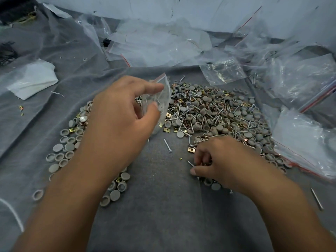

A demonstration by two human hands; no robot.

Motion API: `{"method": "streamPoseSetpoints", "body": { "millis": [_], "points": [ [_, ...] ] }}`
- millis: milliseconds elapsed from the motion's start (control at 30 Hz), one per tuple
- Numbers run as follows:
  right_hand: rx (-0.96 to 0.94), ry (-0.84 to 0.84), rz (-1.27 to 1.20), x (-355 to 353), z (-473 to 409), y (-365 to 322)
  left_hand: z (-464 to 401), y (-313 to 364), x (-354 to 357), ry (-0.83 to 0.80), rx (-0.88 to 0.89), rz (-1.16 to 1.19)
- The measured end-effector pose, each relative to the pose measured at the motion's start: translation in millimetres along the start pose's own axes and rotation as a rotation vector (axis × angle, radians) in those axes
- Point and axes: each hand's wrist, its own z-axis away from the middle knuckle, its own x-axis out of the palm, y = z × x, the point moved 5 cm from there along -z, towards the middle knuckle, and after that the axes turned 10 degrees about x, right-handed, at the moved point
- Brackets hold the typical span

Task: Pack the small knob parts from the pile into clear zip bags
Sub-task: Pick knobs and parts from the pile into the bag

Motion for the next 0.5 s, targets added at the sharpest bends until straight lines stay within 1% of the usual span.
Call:
{"method": "streamPoseSetpoints", "body": {
  "millis": [133,167,267,367,500],
  "points": [
    [-0.022,0.079,0.087,3,0,-6,0,-3,0,0.054,-0.027,0.042],
    [-0.029,0.082,0.051,2,0,-4,0,-3,-1,0.072,-0.029,0.052],
    [-0.024,0.099,-0.168,-9,-2,13,0,-5,-2,0.100,-0.033,0.093],
    [-0.015,0.129,-0.353,-18,-5,28,0,-7,-1,0.079,-0.044,0.128],
    [-0.042,0.137,-0.321,-12,-10,31,1,-5,4,0.023,-0.047,0.178]
  ]
}}
